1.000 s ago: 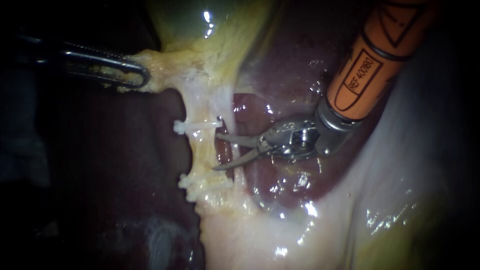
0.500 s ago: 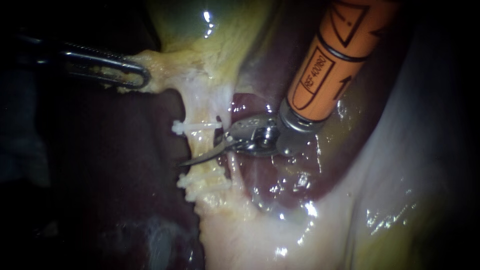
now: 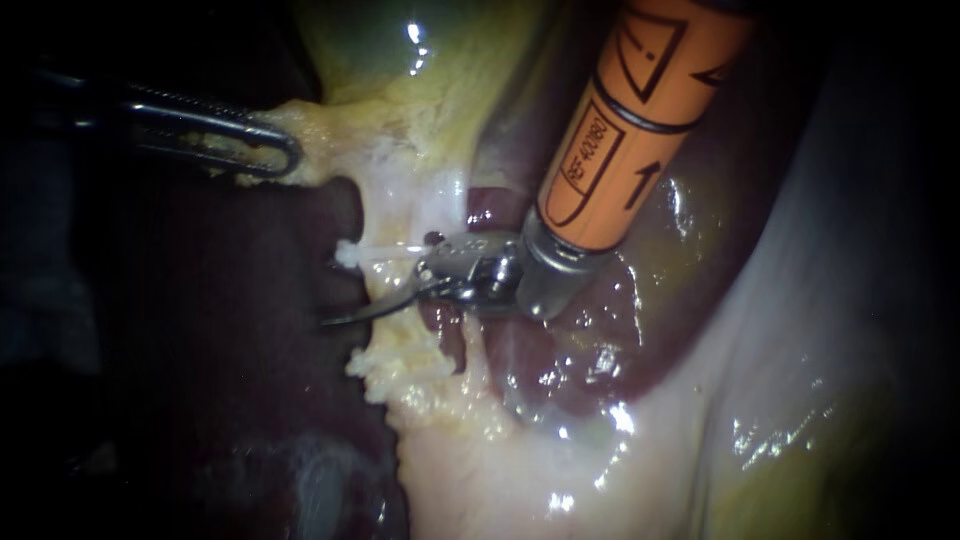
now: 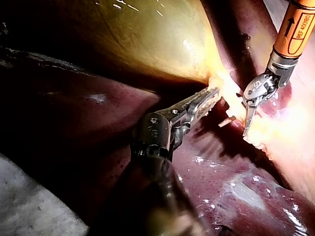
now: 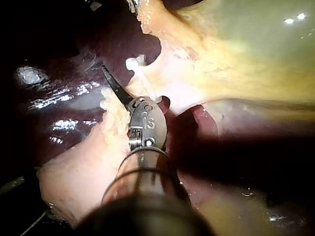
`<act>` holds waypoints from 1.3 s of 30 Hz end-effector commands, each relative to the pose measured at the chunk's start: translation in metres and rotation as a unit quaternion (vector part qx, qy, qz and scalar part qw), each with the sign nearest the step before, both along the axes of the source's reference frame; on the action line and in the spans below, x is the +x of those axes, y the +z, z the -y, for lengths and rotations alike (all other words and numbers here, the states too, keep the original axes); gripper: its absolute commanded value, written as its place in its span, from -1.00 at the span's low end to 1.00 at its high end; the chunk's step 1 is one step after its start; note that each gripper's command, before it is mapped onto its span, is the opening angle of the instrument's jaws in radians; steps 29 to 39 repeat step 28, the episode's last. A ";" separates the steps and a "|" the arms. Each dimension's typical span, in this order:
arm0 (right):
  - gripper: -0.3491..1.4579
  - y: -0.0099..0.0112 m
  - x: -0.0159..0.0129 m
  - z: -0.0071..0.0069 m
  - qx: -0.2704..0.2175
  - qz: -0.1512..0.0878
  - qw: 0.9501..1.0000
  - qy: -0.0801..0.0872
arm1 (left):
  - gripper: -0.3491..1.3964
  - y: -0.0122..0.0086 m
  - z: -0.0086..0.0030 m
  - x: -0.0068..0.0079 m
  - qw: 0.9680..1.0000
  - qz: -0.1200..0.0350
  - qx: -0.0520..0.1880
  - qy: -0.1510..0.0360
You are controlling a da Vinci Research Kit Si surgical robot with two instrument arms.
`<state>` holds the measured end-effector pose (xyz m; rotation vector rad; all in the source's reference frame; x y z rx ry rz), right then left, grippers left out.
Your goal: Go to the cutting position left tube
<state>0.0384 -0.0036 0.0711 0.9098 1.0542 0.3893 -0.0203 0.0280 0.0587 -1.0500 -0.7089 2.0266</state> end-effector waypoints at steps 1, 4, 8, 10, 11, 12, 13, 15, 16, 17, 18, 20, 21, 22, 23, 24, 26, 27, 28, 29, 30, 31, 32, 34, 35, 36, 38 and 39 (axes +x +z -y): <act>0.99 -0.0005 0.0002 0.0002 0.003 -0.006 1.000 -0.007 | -1.00 0.0000 0.0000 0.0000 1.000 0.000 0.000 0.000; 0.99 -0.0014 0.0006 0.0009 0.007 -0.022 1.000 -0.012 | -1.00 0.0000 0.0000 0.0000 1.000 0.000 0.000 0.000; 0.99 -0.0027 0.0014 0.0016 0.010 -0.033 0.999 -0.015 | -1.00 0.0000 0.0000 0.0000 1.000 0.001 0.001 0.001; 0.99 -0.0033 0.0017 0.0019 0.011 -0.038 0.999 -0.016 | -1.00 0.0000 0.0000 0.0000 1.000 0.001 0.001 0.001; 0.99 -0.0036 0.0019 0.0019 0.014 -0.039 0.999 -0.017 | -1.00 0.0000 0.0000 0.0000 1.000 0.001 0.001 0.001; 0.99 -0.0038 0.0020 0.0020 0.015 -0.042 0.999 -0.016 | -1.00 0.0000 0.0000 0.0000 1.000 0.001 0.000 0.001; 0.99 -0.0041 0.0021 0.0020 0.016 -0.043 0.999 -0.016 | -1.00 0.0000 0.0000 0.0000 1.000 0.001 0.000 0.001; 0.99 -0.0046 0.0022 0.0019 0.019 -0.047 0.999 -0.013 | -1.00 0.0000 0.0000 0.0000 1.000 0.001 0.000 0.001; 0.99 -0.0048 0.0023 0.0018 0.019 -0.047 0.999 -0.013 | -1.00 0.0000 0.0000 0.0000 1.000 0.001 0.000 0.001; 0.99 -0.0050 0.0023 0.0017 0.020 -0.048 0.999 -0.012 | -1.00 0.0000 0.0000 0.0000 1.000 0.001 0.000 0.001; 0.99 -0.0051 0.0023 0.0016 0.021 -0.049 0.999 -0.012 | -1.00 0.0000 0.0000 0.0000 1.000 0.001 0.000 0.001; 0.99 -0.0053 0.0023 0.0014 0.021 -0.048 0.999 -0.011 | -1.00 0.0000 0.0000 0.0000 1.000 0.001 0.000 0.001; 0.99 -0.0052 0.0023 0.0014 0.021 -0.048 0.999 -0.011 | -1.00 0.0000 0.0000 0.0000 1.000 0.001 0.000 0.001; 0.99 -0.0052 0.0023 0.0014 0.021 -0.048 0.999 -0.011 | -1.00 0.0000 0.0000 0.0000 1.000 0.001 0.000 0.001; 0.99 -0.0052 0.0023 0.0014 0.021 -0.048 0.999 -0.011 | -1.00 0.0000 0.0000 0.0000 1.000 0.001 0.000 0.001; 0.99 -0.0052 0.0023 0.0013 0.021 -0.048 0.999 -0.011 | -1.00 0.0000 0.0000 0.0000 1.000 0.001 0.000 0.001; 0.99 -0.0052 0.0022 0.0013 0.021 -0.048 0.999 -0.009 | -1.00 0.0000 0.0000 0.0000 1.000 0.001 0.000 0.001; 0.99 -0.0052 0.0022 0.0013 0.021 -0.048 0.999 -0.009 | -1.00 0.0001 0.0000 0.0000 1.000 0.001 0.000 0.001; 0.99 -0.0052 0.0022 0.0013 0.021 -0.047 0.999 -0.009 | -1.00 0.0001 0.0000 0.0000 1.000 0.001 0.000 0.001; 0.99 -0.0052 0.0022 0.0013 0.021 -0.047 0.999 -0.009 | -1.00 0.0001 0.0000 0.0000 1.000 0.001 0.000 0.001; 0.99 -0.0052 0.0022 0.0013 0.021 -0.047 0.999 -0.009 | -1.00 0.0001 0.0000 0.0000 1.000 0.001 0.000 0.001; 0.99 -0.0052 0.0022 0.0013 0.021 -0.047 0.999 -0.009 | -1.00 0.0001 0.0000 0.0000 1.000 0.001 0.000 0.001; 0.99 -0.0052 0.0022 0.0013 0.021 -0.047 0.999 -0.009 | -1.00 0.0001 0.0000 0.0000 1.000 0.001 0.000 0.001; 0.99 -0.0052 0.0022 0.0013 0.021 -0.047 0.999 -0.009 | -1.00 0.0001 0.0000 0.0000 1.000 0.001 0.000 0.001; 0.99 -0.0052 0.0022 0.0013 0.021 -0.047 0.999 -0.009 | -1.00 0.0001 0.0000 0.0000 1.000 0.001 0.000 0.001; 0.99 -0.0052 0.0022 0.0013 0.021 -0.047 0.999 -0.009 | -1.00 0.0001 0.0000 0.0000 1.000 0.001 0.000 0.001; 0.99 -0.0052 0.0022 0.0013 0.021 -0.047 0.999 -0.009 | -1.00 0.0001 0.0000 0.0000 1.000 0.001 0.000 0.001; 0.99 -0.0052 0.0022 0.0013 0.021 -0.047 0.999 -0.009 | -1.00 0.0001 0.0000 0.0000 1.000 0.001 0.000 0.001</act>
